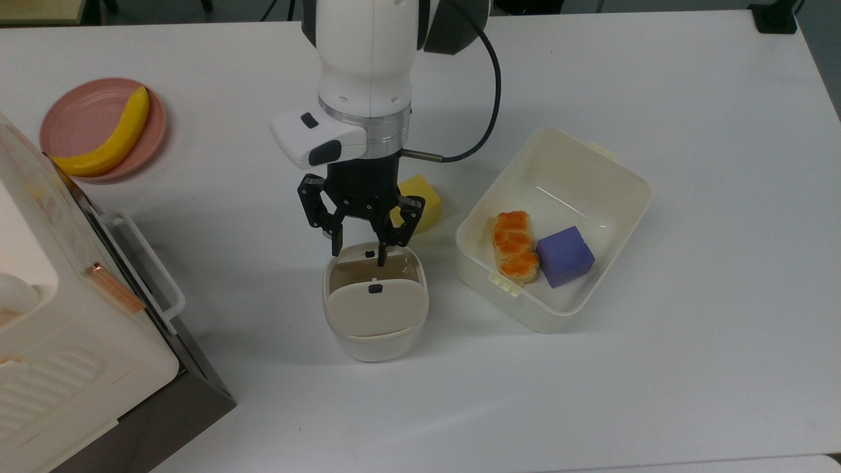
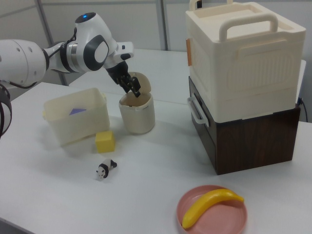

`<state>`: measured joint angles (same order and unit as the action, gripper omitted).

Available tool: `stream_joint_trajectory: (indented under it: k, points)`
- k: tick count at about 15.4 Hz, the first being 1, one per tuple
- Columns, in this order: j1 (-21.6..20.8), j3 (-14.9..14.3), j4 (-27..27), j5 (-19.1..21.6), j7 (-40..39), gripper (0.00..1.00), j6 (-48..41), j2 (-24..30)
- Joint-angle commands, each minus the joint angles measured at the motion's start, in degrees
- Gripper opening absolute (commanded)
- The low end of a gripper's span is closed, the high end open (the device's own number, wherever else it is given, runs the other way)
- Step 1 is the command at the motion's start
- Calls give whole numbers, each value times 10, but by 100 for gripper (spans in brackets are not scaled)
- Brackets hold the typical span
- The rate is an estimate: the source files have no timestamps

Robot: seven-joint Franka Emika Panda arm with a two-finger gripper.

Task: Grab it up and put it in the trash

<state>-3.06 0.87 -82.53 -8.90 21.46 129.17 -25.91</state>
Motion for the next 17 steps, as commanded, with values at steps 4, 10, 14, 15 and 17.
stream_joint_trajectory:
  k: [4, 10, 14, 15, 17]
  points:
    - [-4, -2, -5, -2, 4, 100, -126, 73]
    - [17, -7, -23, 31, -132, 100, -337, 144]
    - [33, -10, -20, 62, -126, 100, -350, 140]
    - [38, -8, -23, 73, -123, 100, -350, 142]
    - [39, -7, -22, 75, -110, 100, -345, 142]
